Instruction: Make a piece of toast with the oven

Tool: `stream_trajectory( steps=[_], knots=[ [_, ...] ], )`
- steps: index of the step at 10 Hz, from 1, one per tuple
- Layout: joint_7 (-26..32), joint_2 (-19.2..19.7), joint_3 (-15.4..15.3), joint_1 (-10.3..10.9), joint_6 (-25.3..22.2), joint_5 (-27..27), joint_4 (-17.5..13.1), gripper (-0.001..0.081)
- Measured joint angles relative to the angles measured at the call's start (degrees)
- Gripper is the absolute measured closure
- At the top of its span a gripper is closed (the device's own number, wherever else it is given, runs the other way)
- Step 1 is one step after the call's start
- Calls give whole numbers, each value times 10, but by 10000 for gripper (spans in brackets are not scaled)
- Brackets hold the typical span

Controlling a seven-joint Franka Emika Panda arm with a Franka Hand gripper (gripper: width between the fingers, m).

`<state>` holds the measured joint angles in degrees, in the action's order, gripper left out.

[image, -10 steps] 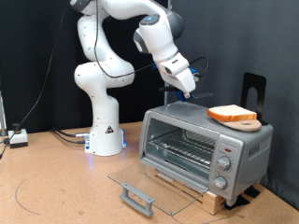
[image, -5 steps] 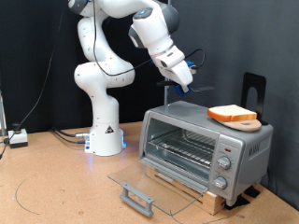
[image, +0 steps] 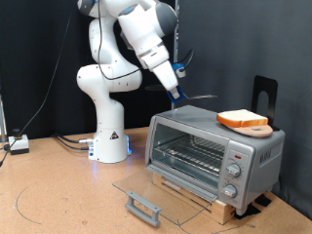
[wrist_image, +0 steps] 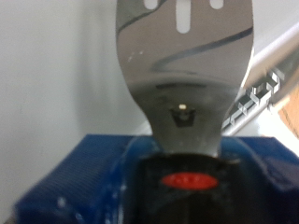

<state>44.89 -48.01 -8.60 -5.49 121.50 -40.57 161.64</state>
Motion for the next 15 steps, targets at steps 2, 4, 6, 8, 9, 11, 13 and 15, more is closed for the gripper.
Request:
stream_trajectory(
  steps=[2,4,6,8,9,11,13,15],
  knots=[
    [19,0,38,-31,-43,39,-6,396],
    [53,0,80,-53,-68,68,-9,396],
    [79,-2,109,-73,-84,89,-11,396],
    [80,-1,96,-73,-65,96,-11,396],
    [76,3,70,-73,-36,121,-10,396],
    [27,29,11,-83,-7,175,-24,396],
    [-9,75,-23,-89,-13,202,-51,396],
    [-13,100,-26,-90,-12,201,-63,396]
  ],
)
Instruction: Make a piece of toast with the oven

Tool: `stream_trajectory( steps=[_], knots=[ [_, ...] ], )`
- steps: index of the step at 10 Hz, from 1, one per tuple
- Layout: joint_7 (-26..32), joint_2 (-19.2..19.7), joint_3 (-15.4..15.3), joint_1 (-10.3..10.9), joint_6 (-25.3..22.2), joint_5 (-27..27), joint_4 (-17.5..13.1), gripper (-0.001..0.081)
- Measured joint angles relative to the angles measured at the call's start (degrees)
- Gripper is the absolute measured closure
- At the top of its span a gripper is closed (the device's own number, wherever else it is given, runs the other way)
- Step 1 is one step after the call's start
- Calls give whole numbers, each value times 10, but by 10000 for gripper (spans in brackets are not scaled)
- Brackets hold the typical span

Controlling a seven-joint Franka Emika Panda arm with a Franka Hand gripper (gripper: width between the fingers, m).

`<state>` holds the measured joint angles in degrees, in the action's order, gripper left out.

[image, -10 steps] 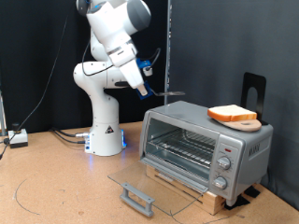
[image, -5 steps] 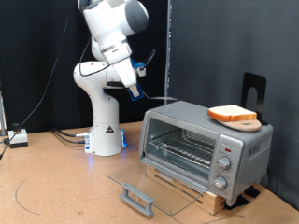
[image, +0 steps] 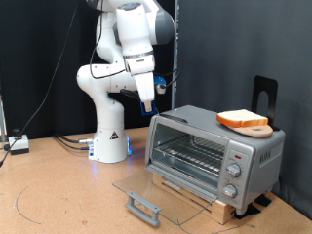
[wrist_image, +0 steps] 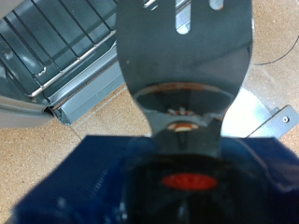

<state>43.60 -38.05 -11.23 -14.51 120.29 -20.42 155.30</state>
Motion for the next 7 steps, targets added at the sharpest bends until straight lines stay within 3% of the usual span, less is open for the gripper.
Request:
stream_trajectory(
  steps=[4,7],
  knots=[
    [1,2,-1,1,9,-26,14,396],
    [1,8,-3,16,36,-68,24,396]
  ],
)
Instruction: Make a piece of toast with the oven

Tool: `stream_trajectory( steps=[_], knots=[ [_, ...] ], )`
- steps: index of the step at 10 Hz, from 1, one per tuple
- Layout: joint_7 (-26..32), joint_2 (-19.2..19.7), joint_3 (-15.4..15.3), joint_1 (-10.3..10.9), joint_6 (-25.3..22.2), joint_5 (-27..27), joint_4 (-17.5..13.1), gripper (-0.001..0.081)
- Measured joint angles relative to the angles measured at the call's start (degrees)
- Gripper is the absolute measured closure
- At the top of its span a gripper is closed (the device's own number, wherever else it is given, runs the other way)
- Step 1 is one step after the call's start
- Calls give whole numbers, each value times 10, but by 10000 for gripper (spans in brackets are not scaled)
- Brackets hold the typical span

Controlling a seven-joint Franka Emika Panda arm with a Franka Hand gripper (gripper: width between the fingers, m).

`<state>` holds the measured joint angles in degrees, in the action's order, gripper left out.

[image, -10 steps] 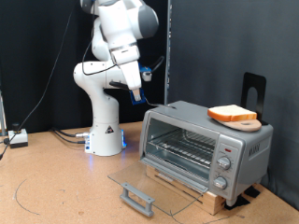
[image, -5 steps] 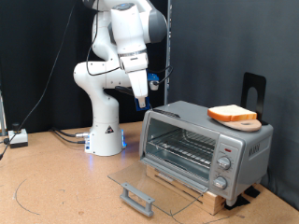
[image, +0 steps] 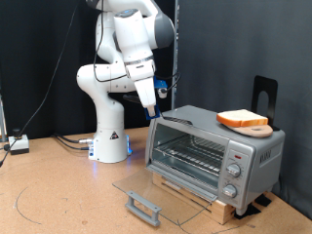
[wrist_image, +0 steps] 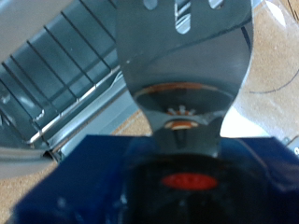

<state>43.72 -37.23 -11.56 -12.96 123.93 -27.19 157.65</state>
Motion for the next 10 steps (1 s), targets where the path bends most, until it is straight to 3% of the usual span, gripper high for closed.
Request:
stream_trajectory(
  steps=[6,10],
  knots=[
    [-1,18,-36,31,49,-48,6,396],
    [-10,30,-59,39,73,-69,-1,396]
  ],
)
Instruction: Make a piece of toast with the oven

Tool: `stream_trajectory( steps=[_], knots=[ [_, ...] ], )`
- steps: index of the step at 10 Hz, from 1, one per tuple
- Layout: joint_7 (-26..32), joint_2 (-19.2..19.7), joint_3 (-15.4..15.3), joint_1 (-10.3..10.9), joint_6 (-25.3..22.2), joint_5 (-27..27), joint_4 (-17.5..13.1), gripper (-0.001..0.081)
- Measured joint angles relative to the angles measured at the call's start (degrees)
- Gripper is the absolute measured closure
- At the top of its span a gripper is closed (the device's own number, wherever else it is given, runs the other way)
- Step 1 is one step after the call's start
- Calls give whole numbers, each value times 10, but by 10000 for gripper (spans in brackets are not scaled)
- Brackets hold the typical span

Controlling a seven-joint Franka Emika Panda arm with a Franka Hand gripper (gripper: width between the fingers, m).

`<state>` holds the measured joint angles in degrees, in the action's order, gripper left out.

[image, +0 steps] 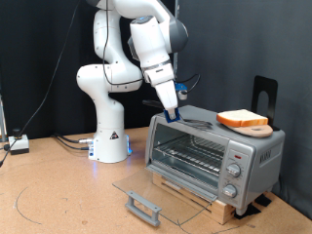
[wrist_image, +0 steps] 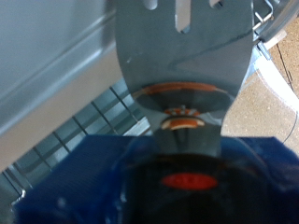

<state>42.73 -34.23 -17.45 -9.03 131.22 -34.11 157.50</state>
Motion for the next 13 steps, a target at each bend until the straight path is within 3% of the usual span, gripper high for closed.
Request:
stream_trajectory(
  steps=[7,13],
  knots=[
    [-27,30,-20,1,12,-21,-42,396],
    [-37,47,-27,-1,-2,-18,-53,396]
  ],
)
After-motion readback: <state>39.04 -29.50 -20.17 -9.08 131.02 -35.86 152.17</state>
